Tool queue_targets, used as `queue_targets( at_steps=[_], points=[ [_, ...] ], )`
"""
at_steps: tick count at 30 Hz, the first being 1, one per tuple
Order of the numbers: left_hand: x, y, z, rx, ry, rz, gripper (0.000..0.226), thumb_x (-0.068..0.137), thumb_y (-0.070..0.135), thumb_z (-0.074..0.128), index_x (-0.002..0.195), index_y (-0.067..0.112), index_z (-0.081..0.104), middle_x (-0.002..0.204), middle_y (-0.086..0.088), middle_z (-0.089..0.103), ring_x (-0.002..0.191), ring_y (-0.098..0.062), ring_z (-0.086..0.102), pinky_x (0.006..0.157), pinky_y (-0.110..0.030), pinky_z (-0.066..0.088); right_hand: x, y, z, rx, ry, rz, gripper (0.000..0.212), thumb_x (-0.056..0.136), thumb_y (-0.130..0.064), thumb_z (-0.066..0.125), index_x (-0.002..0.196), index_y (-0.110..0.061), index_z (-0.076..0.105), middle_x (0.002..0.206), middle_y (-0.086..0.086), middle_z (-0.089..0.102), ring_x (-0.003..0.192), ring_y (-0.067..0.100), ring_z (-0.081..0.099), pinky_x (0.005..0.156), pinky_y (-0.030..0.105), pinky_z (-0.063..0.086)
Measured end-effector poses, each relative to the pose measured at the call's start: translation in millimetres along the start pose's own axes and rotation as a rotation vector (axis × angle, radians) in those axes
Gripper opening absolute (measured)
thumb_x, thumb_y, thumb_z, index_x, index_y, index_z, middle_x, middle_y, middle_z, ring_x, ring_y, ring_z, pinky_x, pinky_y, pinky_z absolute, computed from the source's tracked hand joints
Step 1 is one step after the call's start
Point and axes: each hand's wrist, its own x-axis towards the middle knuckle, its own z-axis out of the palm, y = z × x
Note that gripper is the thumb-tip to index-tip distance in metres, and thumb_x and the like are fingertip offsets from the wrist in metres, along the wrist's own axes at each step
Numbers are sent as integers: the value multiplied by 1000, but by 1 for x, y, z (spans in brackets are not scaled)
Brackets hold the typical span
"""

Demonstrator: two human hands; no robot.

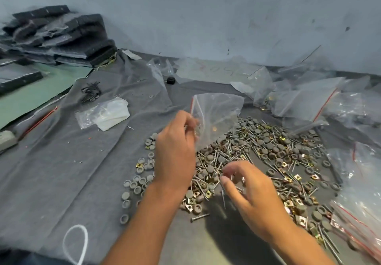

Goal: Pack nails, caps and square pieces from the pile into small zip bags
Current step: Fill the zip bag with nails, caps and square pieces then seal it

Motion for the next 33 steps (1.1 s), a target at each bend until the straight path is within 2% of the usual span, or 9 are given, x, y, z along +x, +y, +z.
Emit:
queue_targets(
  at_steps=[5,8,11,15,20,22,24,27,33],
  points=[
    [18,-18,-15,120,81,39,25,89,-4,62,97,15,75,93,7,71,84,-8,64,80,-19,49,20,-31,44,-252,-210,-380,32,95,-41,51,124,-32,61,124,-7,57,113,19,52,92,36,47],
    [17,-18,-14,164,42,58,26,92,-2,60,105,14,76,106,4,70,94,-12,64,85,-22,48,32,-37,60,-407,-180,-472,31,91,-50,62,116,-34,67,120,-5,60,108,20,52,86,36,48],
    [15,-16,-9,170,-1,72,22,95,6,60,108,16,75,107,6,65,94,-12,62,82,-25,51,38,-28,59,-481,-157,-458,27,90,-48,65,109,-30,68,122,-4,60,108,19,54,86,36,50],
    [14,-15,-2,156,-81,85,21,93,8,62,109,15,74,106,5,62,99,-14,60,87,-30,52,34,-3,45,-375,-131,-367,21,90,-39,69,105,-25,62,134,1,50,106,18,57,85,33,53],
    [5,-9,7,165,-191,110,22,91,14,66,111,19,73,107,8,59,100,-10,56,87,-22,45,22,26,19,-262,-87,-178,15,99,-39,54,110,-30,57,122,-10,46,92,10,61,71,29,58],
    [2,-5,12,177,-237,113,24,90,16,69,113,20,72,110,8,58,103,-8,54,90,-18,41,19,35,10,-221,-74,-115,17,99,-37,54,110,-27,62,114,-10,51,89,7,61,76,24,56],
    [-4,-2,18,184,-296,122,28,88,18,71,115,21,70,113,8,58,104,-6,53,94,-18,43,16,42,2,-110,-19,-20,12,94,-30,65,104,-25,68,104,-15,59,87,1,60,80,16,51],
    [-15,1,27,197,-396,152,32,86,22,72,117,25,67,116,11,55,104,-1,49,96,-16,41,12,47,-13,220,44,264,7,92,-29,68,98,-32,68,89,-18,72,83,-5,67,70,9,49],
    [-27,-1,45,180,-518,115,38,88,31,72,125,31,63,117,19,48,99,3,47,91,-13,41,24,43,-32,1377,124,810,22,92,-17,61,111,-6,64,99,4,74,63,4,58,53,15,45]
  ],
)
